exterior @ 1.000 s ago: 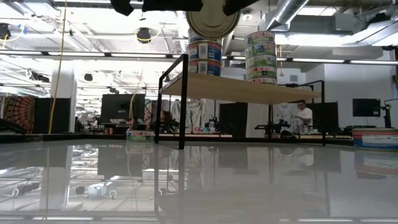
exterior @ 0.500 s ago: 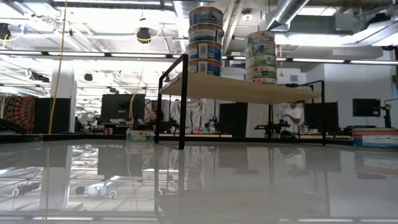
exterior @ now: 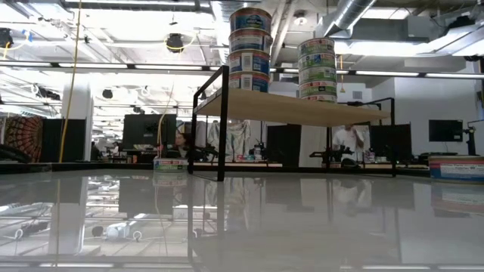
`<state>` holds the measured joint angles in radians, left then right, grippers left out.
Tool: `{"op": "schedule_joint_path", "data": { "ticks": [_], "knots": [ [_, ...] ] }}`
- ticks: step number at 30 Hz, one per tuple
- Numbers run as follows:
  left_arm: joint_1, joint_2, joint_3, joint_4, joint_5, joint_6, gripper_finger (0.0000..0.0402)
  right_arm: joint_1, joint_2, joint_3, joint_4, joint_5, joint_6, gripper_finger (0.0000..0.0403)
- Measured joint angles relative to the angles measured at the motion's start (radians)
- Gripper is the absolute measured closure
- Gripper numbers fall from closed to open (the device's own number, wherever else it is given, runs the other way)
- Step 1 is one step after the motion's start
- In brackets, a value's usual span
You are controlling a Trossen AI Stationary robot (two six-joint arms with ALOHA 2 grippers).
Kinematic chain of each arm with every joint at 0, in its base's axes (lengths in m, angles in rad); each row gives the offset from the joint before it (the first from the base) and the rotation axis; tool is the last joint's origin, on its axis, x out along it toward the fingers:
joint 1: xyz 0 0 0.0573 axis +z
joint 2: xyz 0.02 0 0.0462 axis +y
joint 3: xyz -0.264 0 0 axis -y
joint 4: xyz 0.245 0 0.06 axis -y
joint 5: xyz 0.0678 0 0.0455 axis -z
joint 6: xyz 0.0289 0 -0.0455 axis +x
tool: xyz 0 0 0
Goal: Stack canned seafood by type on shelf
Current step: Stack the blue tuna can on top of the blue tuna can
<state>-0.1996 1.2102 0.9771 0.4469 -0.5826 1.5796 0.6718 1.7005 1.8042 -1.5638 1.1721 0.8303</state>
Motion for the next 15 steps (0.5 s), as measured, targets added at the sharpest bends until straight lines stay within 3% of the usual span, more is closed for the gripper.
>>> {"op": "schedule_joint_path", "data": {
  "ticks": [7, 15],
  "knots": [
    [0.149, 0.001, 0.006, 0.000, 0.124, 0.021, 0.0204, -0.001, -0.142, -0.277, 0.034, 0.033, 0.218, 0.0042],
    [0.246, 0.055, 0.183, -0.308, 0.161, -0.072, 0.0204, -0.008, -0.226, -0.488, 0.214, 0.080, 0.246, 0.0042]
  ]
}}
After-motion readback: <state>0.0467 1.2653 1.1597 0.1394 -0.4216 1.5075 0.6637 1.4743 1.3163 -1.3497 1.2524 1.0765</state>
